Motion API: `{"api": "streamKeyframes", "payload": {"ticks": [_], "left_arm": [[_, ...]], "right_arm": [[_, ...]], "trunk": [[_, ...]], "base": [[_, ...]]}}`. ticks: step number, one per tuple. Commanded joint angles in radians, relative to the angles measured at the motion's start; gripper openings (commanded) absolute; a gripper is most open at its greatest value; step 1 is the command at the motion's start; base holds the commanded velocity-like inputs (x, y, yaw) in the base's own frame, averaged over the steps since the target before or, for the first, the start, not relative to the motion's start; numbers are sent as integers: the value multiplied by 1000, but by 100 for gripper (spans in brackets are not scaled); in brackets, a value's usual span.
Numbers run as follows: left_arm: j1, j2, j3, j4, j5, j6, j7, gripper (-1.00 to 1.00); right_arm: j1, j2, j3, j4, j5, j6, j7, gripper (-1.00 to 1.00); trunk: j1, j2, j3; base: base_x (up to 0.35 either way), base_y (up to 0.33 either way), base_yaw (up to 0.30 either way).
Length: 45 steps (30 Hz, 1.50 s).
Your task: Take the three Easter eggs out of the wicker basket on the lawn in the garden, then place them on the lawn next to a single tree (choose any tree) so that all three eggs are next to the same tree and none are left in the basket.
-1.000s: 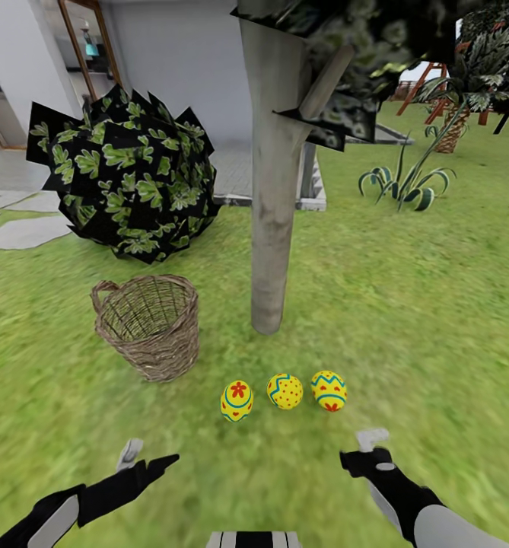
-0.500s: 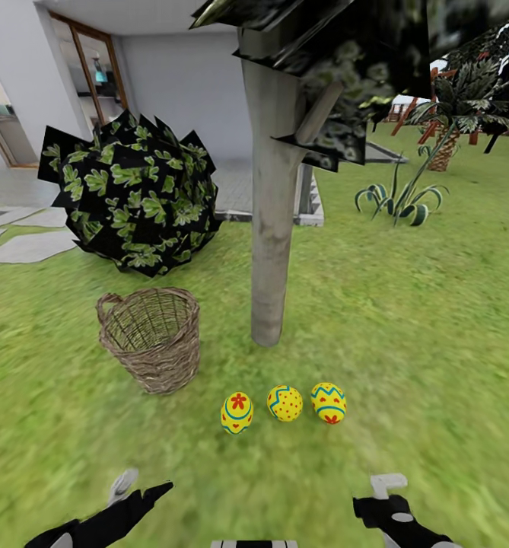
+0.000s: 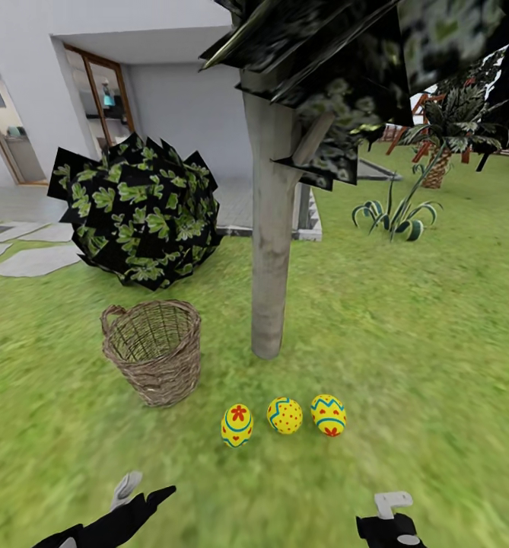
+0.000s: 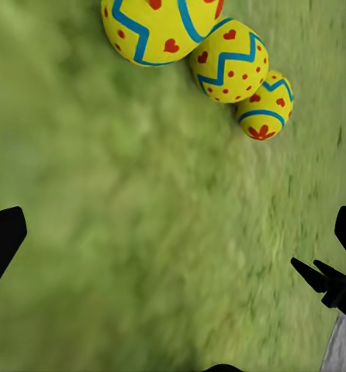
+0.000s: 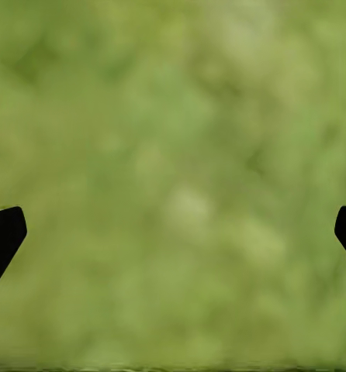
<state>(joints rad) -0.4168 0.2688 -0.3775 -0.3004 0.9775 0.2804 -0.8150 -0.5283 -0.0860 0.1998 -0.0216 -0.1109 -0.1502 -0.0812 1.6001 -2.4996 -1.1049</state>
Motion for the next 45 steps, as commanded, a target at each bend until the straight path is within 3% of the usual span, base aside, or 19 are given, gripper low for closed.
{"api": "streamKeyframes", "payload": {"ticks": [1, 33, 45], "left_arm": [[0, 1, -5, 0, 10, 10, -1, 100], [0, -14, -5, 90, 10, 10, -1, 100], [0, -17, -5, 196, 10, -21, 0, 100]], "right_arm": [[1, 0, 9, 1, -9, -3, -2, 100], [27, 2, 9, 32, -10, -3, -12, 100], [59, 2, 9, 32, -10, -3, -12, 100]], "trunk": [[-4, 7, 2], [-127, 231, 103], [-173, 315, 140]], "base": [[0, 0, 0], [0, 0, 0], [0, 0, 0]]}}
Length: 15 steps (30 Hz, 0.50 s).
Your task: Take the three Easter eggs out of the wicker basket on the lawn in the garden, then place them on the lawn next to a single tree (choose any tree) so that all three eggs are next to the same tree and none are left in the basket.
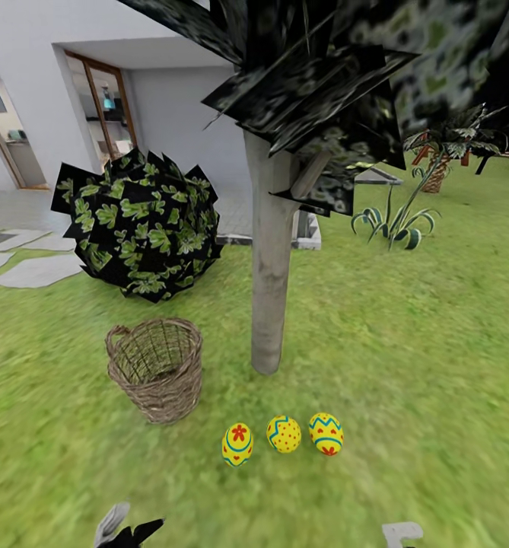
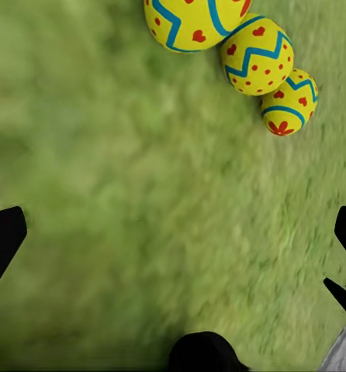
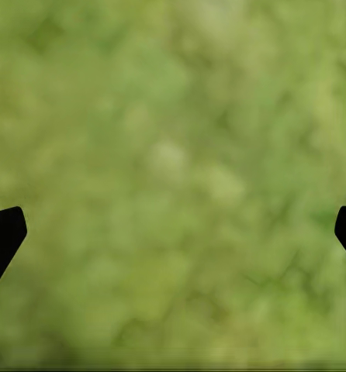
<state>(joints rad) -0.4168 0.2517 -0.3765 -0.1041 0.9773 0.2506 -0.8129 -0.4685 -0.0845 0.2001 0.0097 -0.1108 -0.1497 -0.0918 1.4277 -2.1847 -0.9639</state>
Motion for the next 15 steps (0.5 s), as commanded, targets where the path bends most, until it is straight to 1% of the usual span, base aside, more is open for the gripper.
{"api": "streamKeyframes", "payload": {"ticks": [1, 4, 8, 10, 11, 12, 13, 14, 15], "left_arm": [[0, 1, -5, 8, 11, 9, -2, 100], [0, 1, -5, 28, 11, -1, -2, 100], [0, 0, -5, 82, 12, -59, 0, 100], [0, 0, -5, 96, 12, -70, 14, 100], [0, -5, -5, 100, 12, -73, 38, 100], [0, -18, -5, 103, 13, -78, 74, 100], [0, -38, -5, 106, 12, -99, 139, 100], [0, -50, -5, 108, 12, -115, 175, 100], [0, -63, -5, 109, 12, -138, 227, 100]], "right_arm": [[2, 0, 9, 1, -10, -4, -1, 100], [14, 1, 9, 1, -9, -3, -1, 100], [24, 1, 9, 1, -9, -3, -1, 100], [27, -1, 9, 1, -9, -2, -1, 100], [27, 0, 9, 2, -9, -2, -1, 100], [28, 0, 9, 2, -9, -2, -1, 100], [29, 0, 9, 3, -9, -2, -1, 100], [31, 0, 9, 3, -10, -2, 0, 100], [33, -1, 9, 3, -11, -2, -1, 100]], "trunk": [[-4, 7, 2], [-16, 28, 12], [-31, 56, 24], [-39, 70, 31], [-42, 77, 34], [-46, 84, 37], [-50, 91, 40], [-54, 98, 43], [-58, 105, 46]], "base": [[0, 0, 0], [0, 0, 0], [0, 0, 0], [0, 0, 0], [0, 0, 0], [0, 0, 0], [0, 0, 0], [0, 0, 0], [0, 0, 0]]}}
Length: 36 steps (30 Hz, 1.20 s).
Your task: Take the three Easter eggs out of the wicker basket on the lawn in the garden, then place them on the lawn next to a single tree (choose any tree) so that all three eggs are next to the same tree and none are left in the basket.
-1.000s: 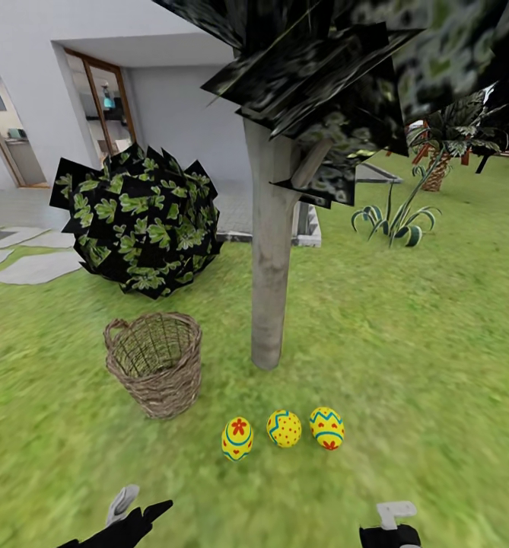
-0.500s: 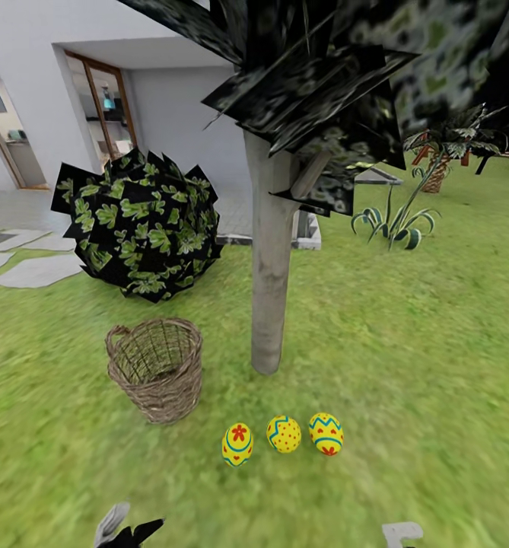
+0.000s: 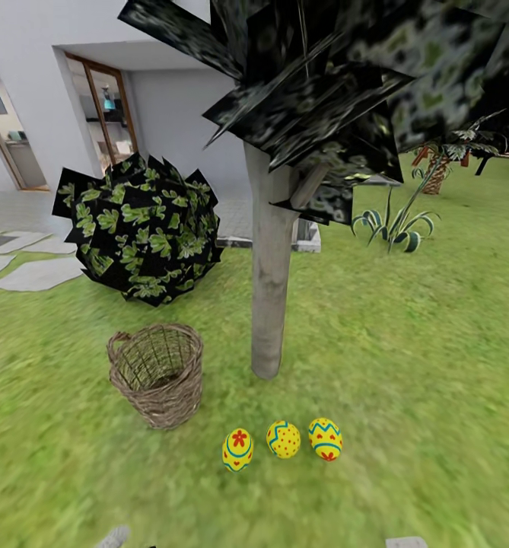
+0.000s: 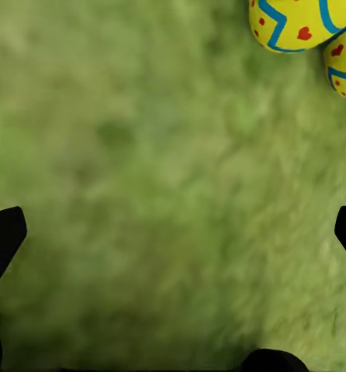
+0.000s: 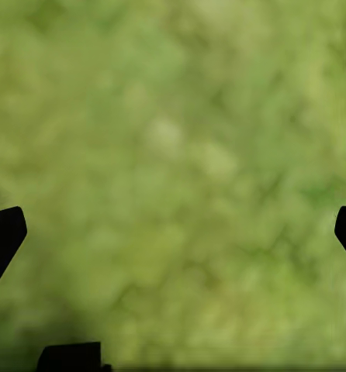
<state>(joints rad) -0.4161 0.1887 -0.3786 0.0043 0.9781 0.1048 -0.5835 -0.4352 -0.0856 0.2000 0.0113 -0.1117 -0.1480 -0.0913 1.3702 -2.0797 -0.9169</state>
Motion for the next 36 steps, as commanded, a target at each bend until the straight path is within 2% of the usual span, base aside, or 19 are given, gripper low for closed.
{"api": "streamKeyframes", "payload": {"ticks": [1, 3, 6, 19, 24, 26, 27, 30, 36], "left_arm": [[-1, -6, -3, 1, 11, -2, 29, 100], [-1, -15, -3, 2, 11, -16, 87, 100], [0, -19, -3, 3, 11, -19, 106, 100], [10, -22, -3, 9, 11, -22, 113, 100], [11, -35, -3, 35, 12, -22, 122, 100], [11, -37, -3, 37, 12, -22, 159, 100], [11, -40, -3, 38, 12, -23, 219, 100], [11, -52, -3, 37, 11, -24, 294, 100], [13, -59, -3, 38, 11, -39, 343, 100]], "right_arm": [[1, 0, 9, 1, -10, -4, -1, 100], [2, 1, 9, 2, -9, -1, -1, 100], [2, 1, 9, 2, -8, 2, -1, 100], [16, 0, 9, 3, -7, 2, -1, 100], [30, -2, 9, 4, -4, -1, -1, 100], [32, -1, 9, 4, -5, -1, -1, 100], [35, 0, 9, 3, -6, -2, -1, 100], [37, 1, 9, 3, -7, -2, -1, 100], [46, 3, 10, 3, -8, -2, -1, 100]], "trunk": [[-4, 7, 2], [-12, 21, 9], [-23, 42, 18], [-73, 133, 59], [-92, 168, 75], [-100, 182, 81], [-104, 189, 84], [-115, 210, 93], [-138, 252, 112]], "base": [[0, 0, 0], [0, 0, 0], [0, 0, 0], [0, 0, 0], [0, 0, 0], [0, 0, 0], [0, 0, 0], [0, 0, 0], [0, 0, 0]]}}
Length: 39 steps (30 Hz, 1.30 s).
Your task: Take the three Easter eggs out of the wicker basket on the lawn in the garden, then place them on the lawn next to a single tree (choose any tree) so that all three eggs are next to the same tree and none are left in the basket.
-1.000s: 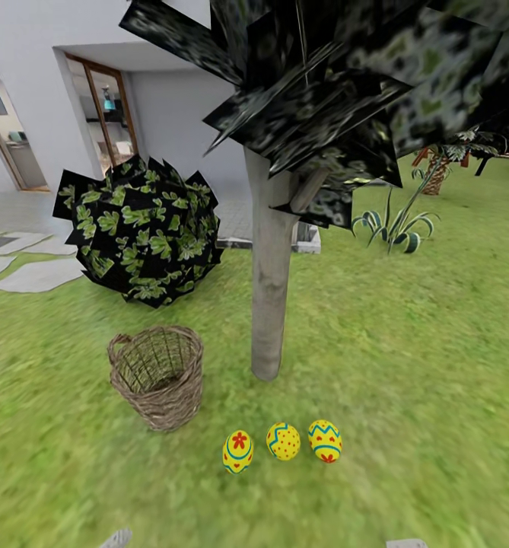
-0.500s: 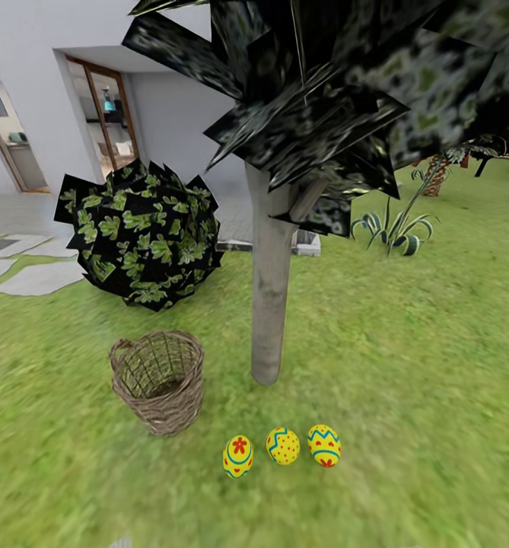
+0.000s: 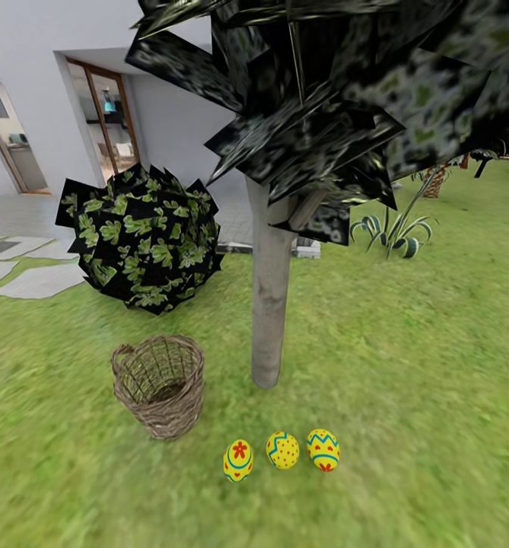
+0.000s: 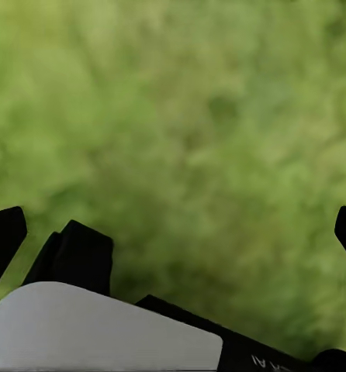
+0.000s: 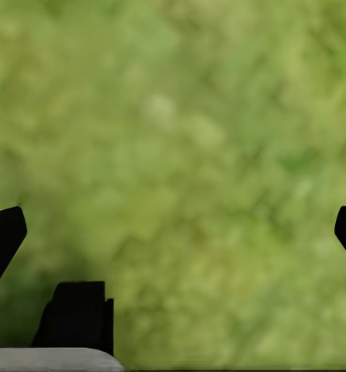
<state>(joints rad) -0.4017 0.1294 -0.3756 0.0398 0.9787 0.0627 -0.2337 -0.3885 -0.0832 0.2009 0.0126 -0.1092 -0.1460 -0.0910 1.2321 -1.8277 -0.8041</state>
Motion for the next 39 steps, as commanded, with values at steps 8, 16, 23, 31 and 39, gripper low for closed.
{"api": "streamKeyframes", "payload": {"ticks": [8, 16, 23, 31, 39], "left_arm": [[7, -9, -6, 4, 11, 2, 2, 100], [18, -12, -6, 5, 11, 2, 2, 100], [32, -21, -6, 5, 11, 2, 3, 100], [63, -33, -6, 5, 11, 1, 4, 100], [88, -36, -6, 5, 11, 0, 4, 100]], "right_arm": [[3, 0, 9, 1, -11, -4, 1, 100], [4, -1, 8, 1, -10, -3, 5, 100], [4, -1, 8, 1, -10, -3, 5, 100], [4, 0, 8, 0, -11, -6, 5, 100], [15, -1, 8, 6, -14, -4, 5, 100]], "trunk": [[-31, 56, 24], [-62, 112, 49], [-88, 161, 71], [-119, 217, 96], [-150, 273, 118]], "base": [[0, 0, 0], [0, 0, 0], [0, 0, 0], [0, 0, 0], [0, 0, 0]]}}
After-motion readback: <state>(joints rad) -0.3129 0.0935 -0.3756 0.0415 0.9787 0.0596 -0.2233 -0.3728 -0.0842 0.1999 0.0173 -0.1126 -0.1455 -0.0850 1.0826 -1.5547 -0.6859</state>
